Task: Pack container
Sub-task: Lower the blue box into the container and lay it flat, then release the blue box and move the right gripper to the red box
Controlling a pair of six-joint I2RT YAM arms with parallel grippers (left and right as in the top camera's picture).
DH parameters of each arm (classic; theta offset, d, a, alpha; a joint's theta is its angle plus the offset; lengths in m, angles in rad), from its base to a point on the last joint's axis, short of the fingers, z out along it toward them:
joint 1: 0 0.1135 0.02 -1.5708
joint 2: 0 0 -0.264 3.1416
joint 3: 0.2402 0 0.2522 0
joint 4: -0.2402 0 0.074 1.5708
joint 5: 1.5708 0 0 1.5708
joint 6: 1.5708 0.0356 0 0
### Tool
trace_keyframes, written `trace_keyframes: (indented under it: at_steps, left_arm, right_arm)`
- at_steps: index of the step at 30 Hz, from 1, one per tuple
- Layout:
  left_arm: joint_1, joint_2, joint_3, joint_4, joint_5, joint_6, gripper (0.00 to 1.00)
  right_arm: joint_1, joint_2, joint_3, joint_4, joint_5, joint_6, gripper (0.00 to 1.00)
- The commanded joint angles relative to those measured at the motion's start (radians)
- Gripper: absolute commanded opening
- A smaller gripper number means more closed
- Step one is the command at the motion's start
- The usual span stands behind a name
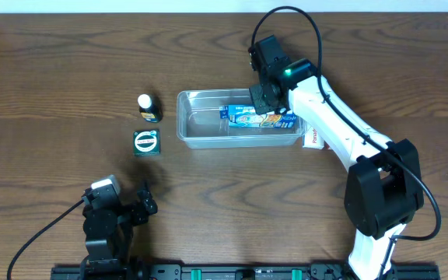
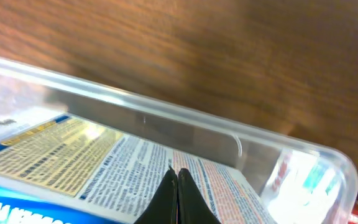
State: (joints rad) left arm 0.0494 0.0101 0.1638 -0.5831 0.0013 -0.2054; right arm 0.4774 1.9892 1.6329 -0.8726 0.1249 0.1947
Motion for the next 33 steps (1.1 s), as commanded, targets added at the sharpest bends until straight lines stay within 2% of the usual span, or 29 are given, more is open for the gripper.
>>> trace_keyframes:
  at_steps: [1, 16, 22, 33]
  left_arm:
    - [-0.005, -0.005, -0.012, 0.001, 0.007, 0.003, 0.98]
    - [-0.005, -0.005, -0.012, 0.001, 0.007, 0.002, 0.98]
    - [-0.005, -0.005, -0.012, 0.001, 0.007, 0.003, 0.98]
    - [-0.005, -0.005, -0.012, 0.001, 0.007, 0.002, 0.98]
  right_arm:
    - [0.022, -0.005, -0.008, -0.015, -0.003, 0.013, 0.01]
    - [0.176, -0.056, -0.008, -0.076, 0.042, 0.011, 0.01]
    - [0.178, -0.056, -0.008, -0.013, -0.006, -0.04, 0.01]
    - [0.178, -0.055, -0.035, -0.111, -0.048, -0.039, 0.02]
